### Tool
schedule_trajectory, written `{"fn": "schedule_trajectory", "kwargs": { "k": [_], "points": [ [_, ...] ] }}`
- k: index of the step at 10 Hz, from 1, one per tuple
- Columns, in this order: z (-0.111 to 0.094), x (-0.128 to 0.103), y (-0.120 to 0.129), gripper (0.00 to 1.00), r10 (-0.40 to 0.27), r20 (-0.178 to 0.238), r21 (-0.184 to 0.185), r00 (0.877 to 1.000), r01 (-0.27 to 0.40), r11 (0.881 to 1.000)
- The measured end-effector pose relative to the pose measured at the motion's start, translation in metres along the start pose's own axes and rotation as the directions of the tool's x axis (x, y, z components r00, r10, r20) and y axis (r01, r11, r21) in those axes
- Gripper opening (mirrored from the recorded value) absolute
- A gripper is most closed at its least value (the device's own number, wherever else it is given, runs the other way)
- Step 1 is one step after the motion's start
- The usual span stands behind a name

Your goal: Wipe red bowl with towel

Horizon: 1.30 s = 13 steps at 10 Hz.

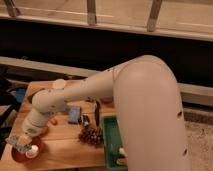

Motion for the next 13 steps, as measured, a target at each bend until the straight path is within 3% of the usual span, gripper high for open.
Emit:
{"fn": "schedule_trajectory", "kwargs": {
  "k": [4,7,10,13],
  "points": [
    [0.026,0.035,-0.021,0.0,0.073,-0.039,-0.02,0.997,-0.074,0.997],
    [0.035,0.066,-0.033,0.0,0.168,-0.087,-0.022,0.982,-0.171,0.985],
    [0.027,0.085,-0.046,0.0,0.231,-0.111,0.039,0.967,-0.228,0.973],
    [0.022,0.062,-0.061,0.0,0.176,-0.105,0.086,0.979,-0.168,0.982]
  ]
}}
